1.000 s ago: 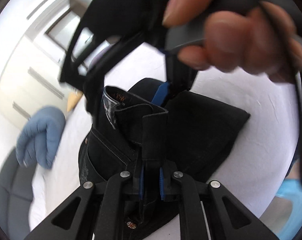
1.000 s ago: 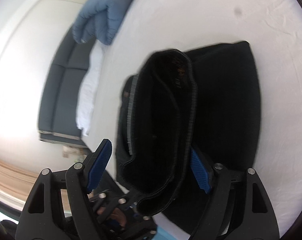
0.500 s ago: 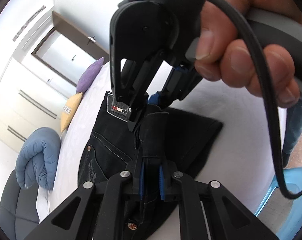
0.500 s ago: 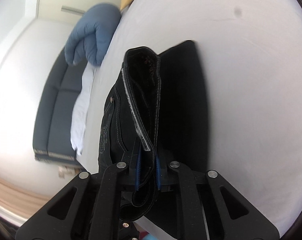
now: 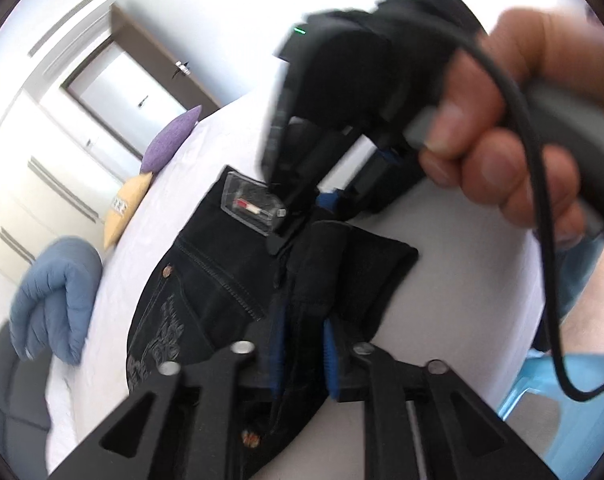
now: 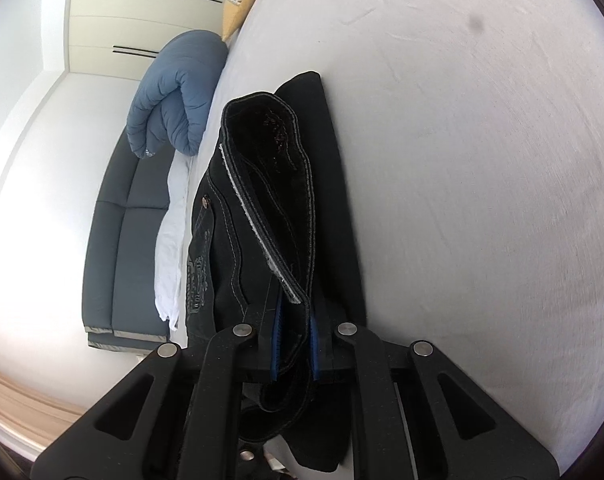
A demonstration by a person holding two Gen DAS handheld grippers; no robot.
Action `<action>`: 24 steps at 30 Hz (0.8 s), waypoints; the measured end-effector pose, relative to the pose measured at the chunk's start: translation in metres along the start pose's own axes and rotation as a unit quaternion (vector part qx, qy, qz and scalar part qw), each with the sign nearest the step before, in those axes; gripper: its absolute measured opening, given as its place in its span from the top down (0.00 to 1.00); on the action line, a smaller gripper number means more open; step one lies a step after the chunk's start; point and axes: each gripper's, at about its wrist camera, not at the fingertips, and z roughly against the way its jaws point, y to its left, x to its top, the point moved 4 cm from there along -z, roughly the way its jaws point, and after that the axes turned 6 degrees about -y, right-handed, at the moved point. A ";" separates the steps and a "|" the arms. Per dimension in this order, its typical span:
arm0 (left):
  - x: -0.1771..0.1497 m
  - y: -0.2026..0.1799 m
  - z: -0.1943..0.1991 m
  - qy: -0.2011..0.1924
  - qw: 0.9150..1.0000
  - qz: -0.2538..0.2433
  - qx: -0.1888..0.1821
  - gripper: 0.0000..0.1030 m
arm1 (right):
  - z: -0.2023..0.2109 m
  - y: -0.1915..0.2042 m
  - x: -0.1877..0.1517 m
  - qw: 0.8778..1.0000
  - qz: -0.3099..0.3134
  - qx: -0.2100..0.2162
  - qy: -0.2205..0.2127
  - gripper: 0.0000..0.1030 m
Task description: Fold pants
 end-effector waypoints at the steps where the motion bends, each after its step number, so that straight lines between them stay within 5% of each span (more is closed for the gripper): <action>1: 0.000 0.007 0.009 -0.006 1.000 0.019 -0.001 0.61 | 0.000 -0.001 0.000 1.000 -0.002 0.004 0.001 0.92; 3: -0.001 0.026 0.024 -0.024 0.998 0.055 0.001 0.30 | 0.000 -0.003 -0.001 1.000 -0.007 0.016 0.002 0.92; 6: -0.003 0.068 0.046 -0.050 0.991 0.126 0.008 0.22 | 0.004 -0.001 -0.002 1.000 -0.016 0.018 0.013 0.88; 10: -0.020 0.130 0.039 -0.030 0.974 0.224 0.011 0.22 | 0.034 -0.001 0.006 0.999 -0.021 -0.028 -0.012 0.86; 11: -0.027 0.144 0.028 -0.017 0.968 0.249 0.000 0.24 | 0.043 0.003 0.009 0.998 -0.007 -0.052 -0.029 0.86; 12: -0.032 0.154 0.019 -0.007 0.963 0.269 -0.014 0.38 | 0.051 0.012 0.013 0.997 0.012 -0.064 -0.041 0.86; 14: -0.040 0.171 -0.001 0.007 0.952 0.303 -0.031 0.55 | 0.052 0.039 0.020 0.998 0.040 -0.030 -0.038 0.86; 19: -0.049 0.216 -0.056 0.035 0.922 0.382 -0.054 0.62 | 0.008 0.086 0.035 0.995 0.095 0.008 -0.008 0.86; 22: -0.060 0.226 -0.098 0.072 0.909 0.403 -0.078 0.69 | -0.029 0.073 0.049 0.996 0.083 -0.028 0.010 0.86; 24: -0.065 0.216 -0.120 0.095 0.907 0.399 -0.094 0.73 | -0.050 0.045 0.057 0.995 0.060 -0.073 0.022 1.00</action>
